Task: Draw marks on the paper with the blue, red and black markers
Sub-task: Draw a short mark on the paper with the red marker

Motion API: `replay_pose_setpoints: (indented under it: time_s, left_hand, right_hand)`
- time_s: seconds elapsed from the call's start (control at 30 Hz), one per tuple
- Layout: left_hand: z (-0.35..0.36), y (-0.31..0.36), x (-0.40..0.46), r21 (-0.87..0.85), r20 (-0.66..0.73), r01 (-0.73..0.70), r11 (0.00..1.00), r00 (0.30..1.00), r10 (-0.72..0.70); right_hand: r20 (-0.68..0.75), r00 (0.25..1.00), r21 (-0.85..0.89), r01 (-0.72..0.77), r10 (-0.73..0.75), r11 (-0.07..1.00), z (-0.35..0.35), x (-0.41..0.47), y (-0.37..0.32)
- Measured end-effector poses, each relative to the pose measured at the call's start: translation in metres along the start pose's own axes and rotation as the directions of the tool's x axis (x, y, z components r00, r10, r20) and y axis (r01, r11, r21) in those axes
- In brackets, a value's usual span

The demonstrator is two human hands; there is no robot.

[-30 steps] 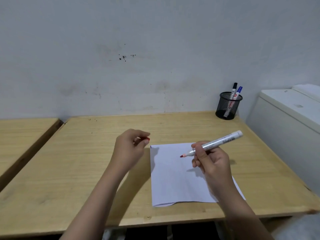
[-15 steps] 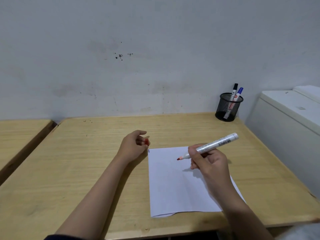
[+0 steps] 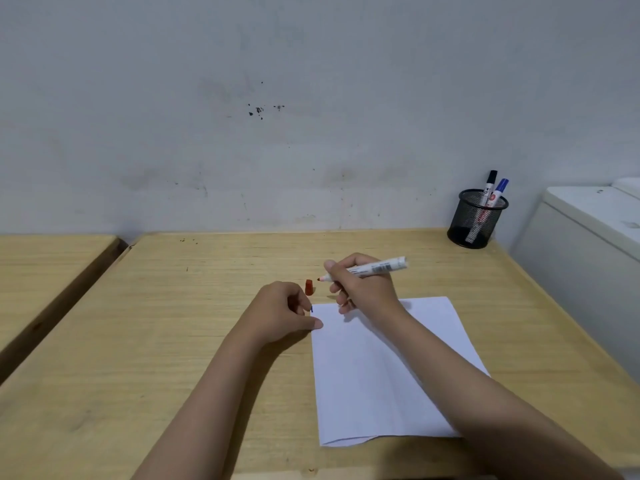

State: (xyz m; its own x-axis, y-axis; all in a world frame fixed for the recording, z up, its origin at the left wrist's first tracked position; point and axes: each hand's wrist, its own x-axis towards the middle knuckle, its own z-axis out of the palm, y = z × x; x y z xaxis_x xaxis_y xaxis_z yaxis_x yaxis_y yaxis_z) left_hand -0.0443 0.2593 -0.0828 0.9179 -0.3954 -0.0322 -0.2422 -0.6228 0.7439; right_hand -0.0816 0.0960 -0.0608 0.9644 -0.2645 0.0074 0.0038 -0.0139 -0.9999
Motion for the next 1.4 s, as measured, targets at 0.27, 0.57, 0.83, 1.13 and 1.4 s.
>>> replay_pose_setpoints:
  time_s: [0.27,0.57,0.83,1.13,1.4]
  left_hand:
    - [-0.003,0.002,0.0,0.045,0.014,-0.023,0.999,1.0,0.023]
    - [-0.005,0.001,0.001,0.064,0.032,-0.01,0.998,0.999,0.008]
    - [-0.006,0.003,0.002,0.097,0.043,-0.018,0.995,0.999,0.014]
    - [-0.006,0.003,0.002,0.089,0.043,-0.012,0.996,0.999,0.008]
    - [-0.008,0.002,0.004,0.091,0.061,-0.037,0.995,0.998,0.032]
  right_hand:
    - [-0.136,0.991,-0.136,-0.013,-0.006,0.991,0.015,0.009,0.036]
    - [-0.064,0.995,-0.227,0.066,-0.083,0.972,0.015,0.006,0.038]
    - [-0.058,0.994,-0.266,0.078,-0.097,0.961,0.015,0.01,0.043]
    - [-0.031,0.997,-0.287,0.06,-0.072,0.956,0.014,0.012,0.043]
    - [-0.151,0.988,-0.052,0.027,-0.035,0.998,0.012,0.011,0.038]
